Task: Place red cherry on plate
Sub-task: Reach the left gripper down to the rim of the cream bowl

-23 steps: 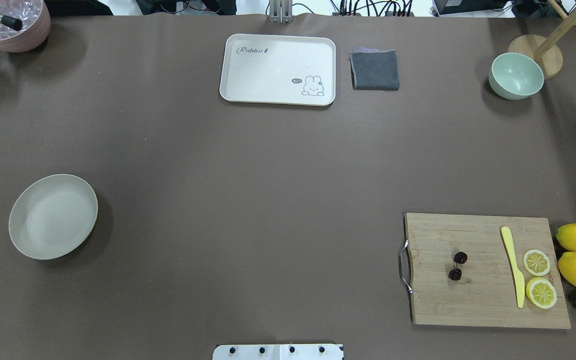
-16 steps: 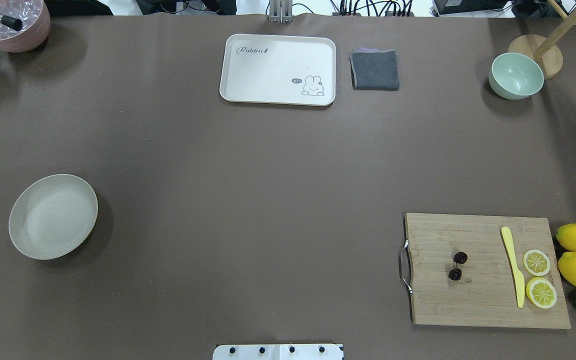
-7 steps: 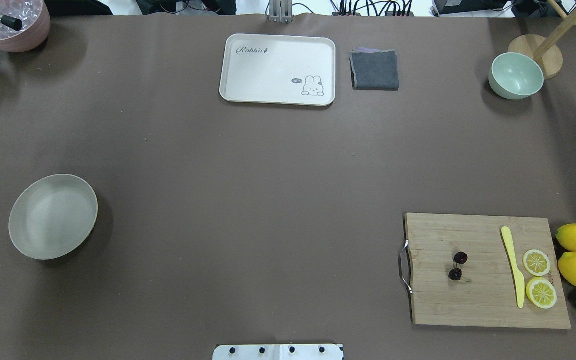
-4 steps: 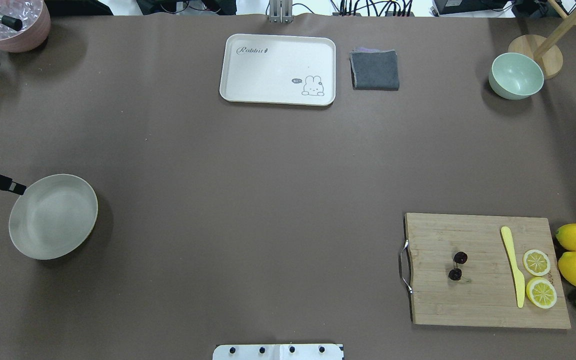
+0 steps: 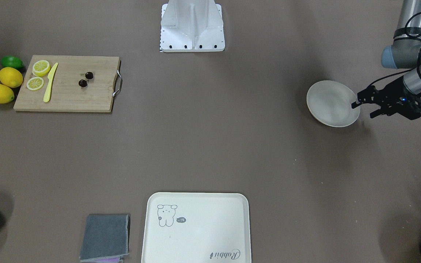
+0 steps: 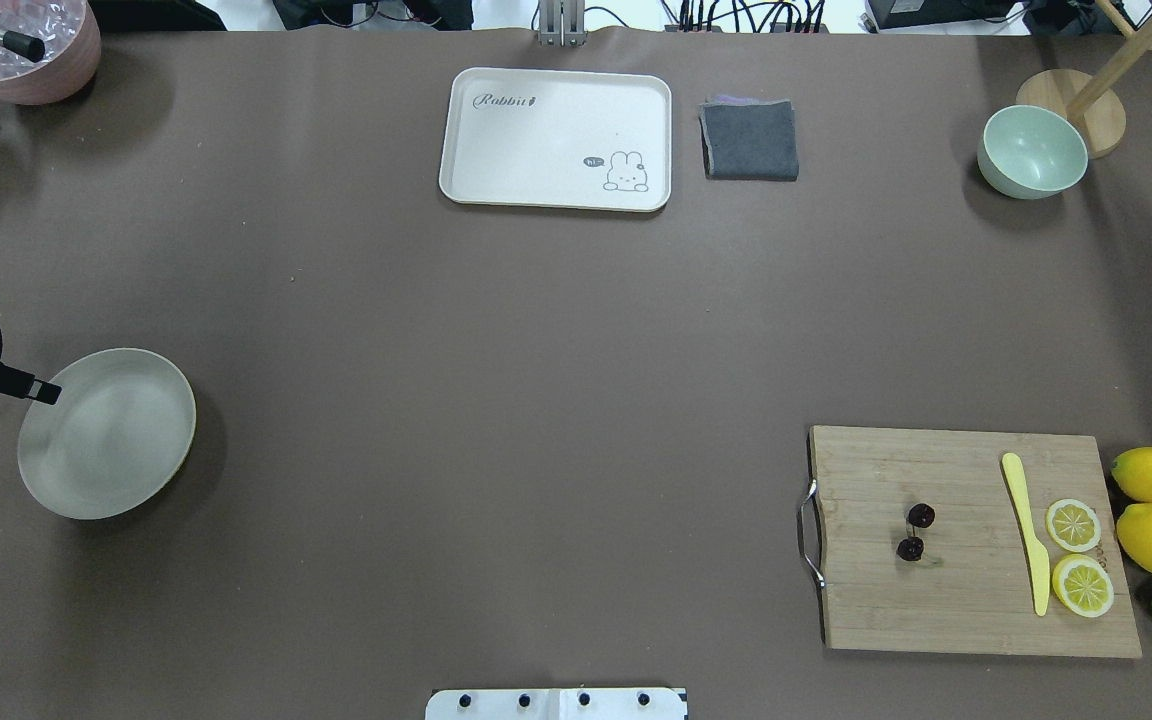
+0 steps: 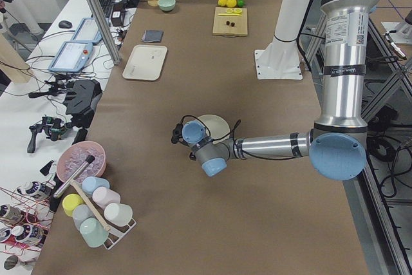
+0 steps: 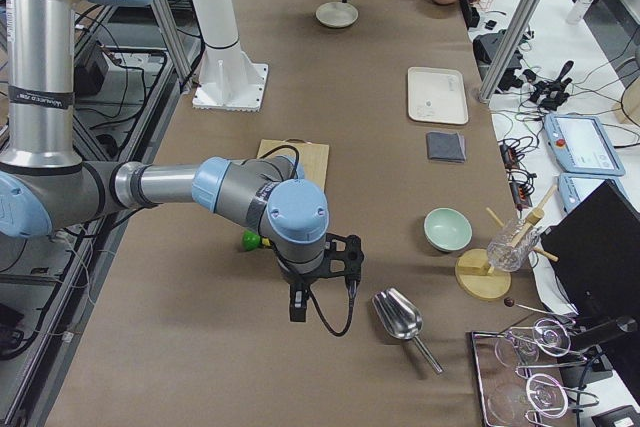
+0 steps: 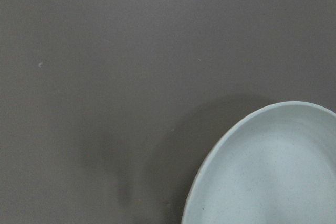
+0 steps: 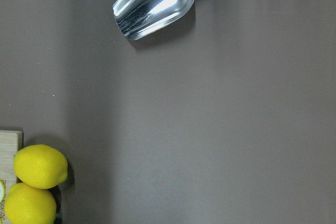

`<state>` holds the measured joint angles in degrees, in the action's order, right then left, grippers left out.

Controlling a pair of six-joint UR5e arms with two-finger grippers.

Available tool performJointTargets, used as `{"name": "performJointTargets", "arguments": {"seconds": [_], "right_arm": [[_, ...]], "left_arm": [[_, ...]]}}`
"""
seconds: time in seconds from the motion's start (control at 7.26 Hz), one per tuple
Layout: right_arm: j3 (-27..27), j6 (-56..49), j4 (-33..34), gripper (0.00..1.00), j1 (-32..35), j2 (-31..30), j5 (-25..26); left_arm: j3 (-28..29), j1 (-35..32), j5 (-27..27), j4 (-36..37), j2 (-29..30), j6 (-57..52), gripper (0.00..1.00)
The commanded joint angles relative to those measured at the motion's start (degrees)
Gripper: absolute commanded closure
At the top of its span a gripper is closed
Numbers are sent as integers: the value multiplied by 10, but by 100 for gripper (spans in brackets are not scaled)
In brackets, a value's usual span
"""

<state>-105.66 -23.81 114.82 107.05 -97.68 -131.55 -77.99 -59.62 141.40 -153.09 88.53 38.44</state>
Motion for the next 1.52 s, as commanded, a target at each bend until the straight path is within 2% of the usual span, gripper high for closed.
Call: {"name": "performJointTargets", "arguments": {"seconds": [0.0, 0.14, 0.28, 0.41, 0.55, 1.1, 1.24, 1.38], "right_arm": [[-1, 0, 0, 0, 0, -1, 1], [0, 0, 0, 0, 0, 0, 1], [0, 0, 0, 0, 0, 0, 1], [0, 0, 0, 0, 0, 1, 1], [0, 0, 0, 0, 0, 1, 2], [1, 0, 0, 0, 0, 5, 2], [1, 0, 0, 0, 0, 5, 3], [0, 0, 0, 0, 0, 5, 2]], "left_arm": [[3, 25, -34, -34, -4, 8, 21], [2, 34, -40, -50, -4, 35, 25], [3, 35, -40, -66, -4, 51, 48], [1, 38, -40, -68, -5, 48, 81], [0, 38, -40, -68, -6, 45, 100], [5, 38, -34, -86, -7, 38, 100], [2, 37, -11, -83, -3, 39, 100], [2, 28, 44, -78, 1, 42, 100]]}}
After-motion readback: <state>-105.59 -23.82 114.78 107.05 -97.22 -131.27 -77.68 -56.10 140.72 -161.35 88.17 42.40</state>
